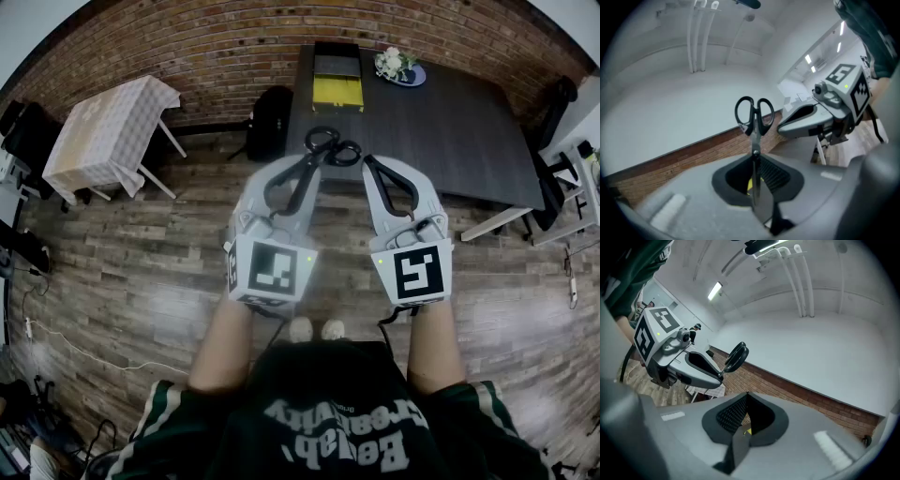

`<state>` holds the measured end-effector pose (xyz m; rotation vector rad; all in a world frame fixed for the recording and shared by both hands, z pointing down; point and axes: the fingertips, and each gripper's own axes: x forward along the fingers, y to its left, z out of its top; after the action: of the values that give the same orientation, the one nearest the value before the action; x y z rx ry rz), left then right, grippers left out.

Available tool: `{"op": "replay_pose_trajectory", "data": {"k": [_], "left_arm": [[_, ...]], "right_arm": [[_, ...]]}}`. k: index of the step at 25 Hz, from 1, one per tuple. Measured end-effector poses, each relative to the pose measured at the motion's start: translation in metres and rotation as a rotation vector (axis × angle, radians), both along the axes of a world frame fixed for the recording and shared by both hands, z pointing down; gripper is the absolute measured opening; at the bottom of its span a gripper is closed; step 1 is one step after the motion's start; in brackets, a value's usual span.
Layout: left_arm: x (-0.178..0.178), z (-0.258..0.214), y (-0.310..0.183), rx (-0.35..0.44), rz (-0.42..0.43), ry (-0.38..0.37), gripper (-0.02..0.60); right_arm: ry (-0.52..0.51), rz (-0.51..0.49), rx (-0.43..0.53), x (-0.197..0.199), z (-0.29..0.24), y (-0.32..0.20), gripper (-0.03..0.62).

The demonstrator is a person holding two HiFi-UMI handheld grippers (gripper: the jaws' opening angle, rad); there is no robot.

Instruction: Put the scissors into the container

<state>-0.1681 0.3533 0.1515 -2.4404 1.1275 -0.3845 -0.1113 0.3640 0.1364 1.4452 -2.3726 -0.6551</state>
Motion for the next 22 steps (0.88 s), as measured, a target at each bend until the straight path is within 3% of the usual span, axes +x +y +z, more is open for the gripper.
{"op": "replay_pose_trajectory", "data": {"k": [22], "left_arm": [[-0.0008, 0.0049, 0.0004, -0.005, 0.010, -0.017, 0.051]], "right_arm": [[0.000, 0.015, 0.004, -0.0010, 0.0029, 0.0010, 0.008]]}}
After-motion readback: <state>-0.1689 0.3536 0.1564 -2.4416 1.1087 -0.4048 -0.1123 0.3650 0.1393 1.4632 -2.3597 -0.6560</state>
